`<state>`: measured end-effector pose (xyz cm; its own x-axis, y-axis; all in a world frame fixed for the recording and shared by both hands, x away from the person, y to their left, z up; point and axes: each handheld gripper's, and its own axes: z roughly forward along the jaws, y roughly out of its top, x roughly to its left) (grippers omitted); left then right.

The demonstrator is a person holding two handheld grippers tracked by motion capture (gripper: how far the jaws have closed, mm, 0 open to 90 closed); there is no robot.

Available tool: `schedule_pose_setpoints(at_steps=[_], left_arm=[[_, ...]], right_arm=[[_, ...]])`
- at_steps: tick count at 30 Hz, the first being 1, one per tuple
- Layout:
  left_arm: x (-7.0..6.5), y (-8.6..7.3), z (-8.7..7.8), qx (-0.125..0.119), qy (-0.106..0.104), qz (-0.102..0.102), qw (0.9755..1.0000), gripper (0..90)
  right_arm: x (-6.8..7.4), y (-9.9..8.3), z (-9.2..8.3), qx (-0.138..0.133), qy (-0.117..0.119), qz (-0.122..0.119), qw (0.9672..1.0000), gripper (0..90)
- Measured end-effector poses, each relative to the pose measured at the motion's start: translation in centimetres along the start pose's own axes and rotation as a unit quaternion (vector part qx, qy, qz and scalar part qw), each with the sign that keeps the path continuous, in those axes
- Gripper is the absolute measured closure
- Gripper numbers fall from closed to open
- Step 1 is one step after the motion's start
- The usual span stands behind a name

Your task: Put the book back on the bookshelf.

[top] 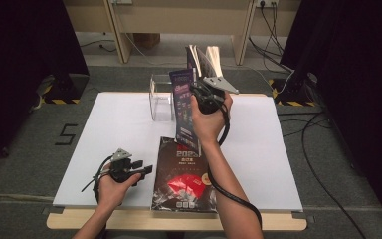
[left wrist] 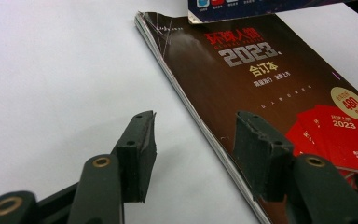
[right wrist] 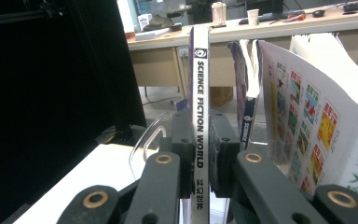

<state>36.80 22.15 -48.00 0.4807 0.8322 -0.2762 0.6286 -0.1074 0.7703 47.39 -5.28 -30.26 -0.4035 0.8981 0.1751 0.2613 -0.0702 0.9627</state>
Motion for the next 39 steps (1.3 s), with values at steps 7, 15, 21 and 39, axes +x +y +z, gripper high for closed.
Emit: schedule_pose_setpoints(at_steps=[7,15,21,39], left_arm=[[0.0,0.0,0.1,0.001,-0.001,0.001,1.0000,47.9],[0.0,0.0,0.0,0.001,0.001,0.000,1.0000,47.9],[0.0,0.0,0.1,0.002,-0.001,0.001,1.0000,47.9],[0.1,-0.1,0.1,0.002,-0.002,-0.002,1.0000,47.9]], right_arm=[[0.3,0.4,0.7,-0.006,-0.007,-0.004,0.9999,83.2],[0.3,0.4,1.7,-0.007,-0.015,-0.001,0.9999,83.3],[0.6,0.7,2.3,-0.014,-0.017,0.000,0.9998,83.2],[1.5,-1.4,-0.1,-0.023,-0.011,-0.053,0.9983,82.8]])
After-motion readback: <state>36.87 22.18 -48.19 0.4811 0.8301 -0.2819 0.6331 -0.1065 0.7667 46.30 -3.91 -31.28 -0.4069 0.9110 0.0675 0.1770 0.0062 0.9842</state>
